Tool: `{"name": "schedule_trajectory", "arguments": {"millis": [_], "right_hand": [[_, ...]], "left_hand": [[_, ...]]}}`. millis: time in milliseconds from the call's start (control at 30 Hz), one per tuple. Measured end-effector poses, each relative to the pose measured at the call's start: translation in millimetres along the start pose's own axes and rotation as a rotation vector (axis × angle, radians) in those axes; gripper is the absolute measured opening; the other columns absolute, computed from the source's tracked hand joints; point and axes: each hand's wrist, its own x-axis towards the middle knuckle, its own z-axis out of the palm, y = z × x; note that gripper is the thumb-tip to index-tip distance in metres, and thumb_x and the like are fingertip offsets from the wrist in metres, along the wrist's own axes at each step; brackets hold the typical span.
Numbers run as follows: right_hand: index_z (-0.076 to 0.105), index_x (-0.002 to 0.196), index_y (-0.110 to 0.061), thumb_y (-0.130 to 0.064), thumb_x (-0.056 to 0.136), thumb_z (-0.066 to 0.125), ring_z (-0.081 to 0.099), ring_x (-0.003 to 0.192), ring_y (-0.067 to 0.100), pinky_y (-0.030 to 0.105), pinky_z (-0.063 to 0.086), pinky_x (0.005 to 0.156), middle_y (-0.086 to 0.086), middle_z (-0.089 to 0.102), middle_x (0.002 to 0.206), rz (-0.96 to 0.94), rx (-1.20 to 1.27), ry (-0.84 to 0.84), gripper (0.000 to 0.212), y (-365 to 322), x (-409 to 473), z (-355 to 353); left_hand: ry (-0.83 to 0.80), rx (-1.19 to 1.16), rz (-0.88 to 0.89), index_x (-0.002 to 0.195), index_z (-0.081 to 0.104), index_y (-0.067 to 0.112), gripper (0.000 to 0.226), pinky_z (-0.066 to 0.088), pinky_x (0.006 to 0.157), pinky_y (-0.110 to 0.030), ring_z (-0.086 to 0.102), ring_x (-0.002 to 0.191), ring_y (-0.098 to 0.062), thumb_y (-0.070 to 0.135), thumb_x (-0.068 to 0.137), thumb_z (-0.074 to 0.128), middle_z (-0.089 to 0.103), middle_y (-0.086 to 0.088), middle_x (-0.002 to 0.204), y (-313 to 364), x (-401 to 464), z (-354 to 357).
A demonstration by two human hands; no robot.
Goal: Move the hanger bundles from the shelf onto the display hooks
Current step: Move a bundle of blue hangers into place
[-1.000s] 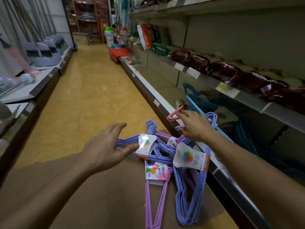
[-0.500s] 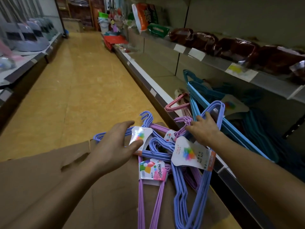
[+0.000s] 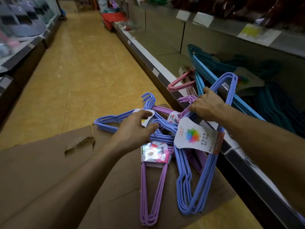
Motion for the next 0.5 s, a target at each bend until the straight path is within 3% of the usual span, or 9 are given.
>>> {"name": "schedule_trajectory", "arguments": {"millis": [133, 367, 500], "right_hand": [[0.057, 0.119, -0.03, -0.038, 0.097, 0.057, 0.064, 0.108, 0.023, 0.046, 0.031, 0.105, -0.001, 0.07, 0.109, -0.017, -0.03, 0.024, 0.024, 2.6, -14.2, -11.2], [0.057, 0.118, -0.026, -0.038, 0.098, 0.054, 0.064, 0.105, 0.024, 0.041, 0.04, 0.096, 0.001, 0.068, 0.111, -0.034, -0.085, -0.054, 0.023, -0.3, -54.0, -43.7], [0.056, 0.122, -0.025, -0.03, 0.099, 0.054, 0.063, 0.108, 0.025, 0.044, 0.04, 0.1, 0.002, 0.065, 0.115, 0.026, -0.129, -0.081, 0.024, 3.3, -68.4, -48.1]], "left_hand": [[0.025, -0.044, -0.022, 0.134, 0.056, 0.025, 0.046, 0.048, 0.094, -0.032, 0.058, 0.112, -0.011, 0.043, 0.092, 0.062, 0.058, 0.009, 0.132, -4.0, -6.3, -6.8], [-0.076, -0.106, -0.084, 0.128, 0.061, 0.019, 0.043, 0.049, 0.074, -0.027, 0.065, 0.096, -0.008, 0.039, 0.09, 0.066, 0.066, 0.006, 0.117, -18.4, -17.7, -14.9], [-0.113, -0.106, -0.09, 0.124, 0.062, 0.016, 0.035, 0.046, 0.063, -0.022, 0.066, 0.077, -0.001, 0.033, 0.093, 0.064, 0.07, 0.01, 0.093, -20.9, -22.1, -16.2]]}}
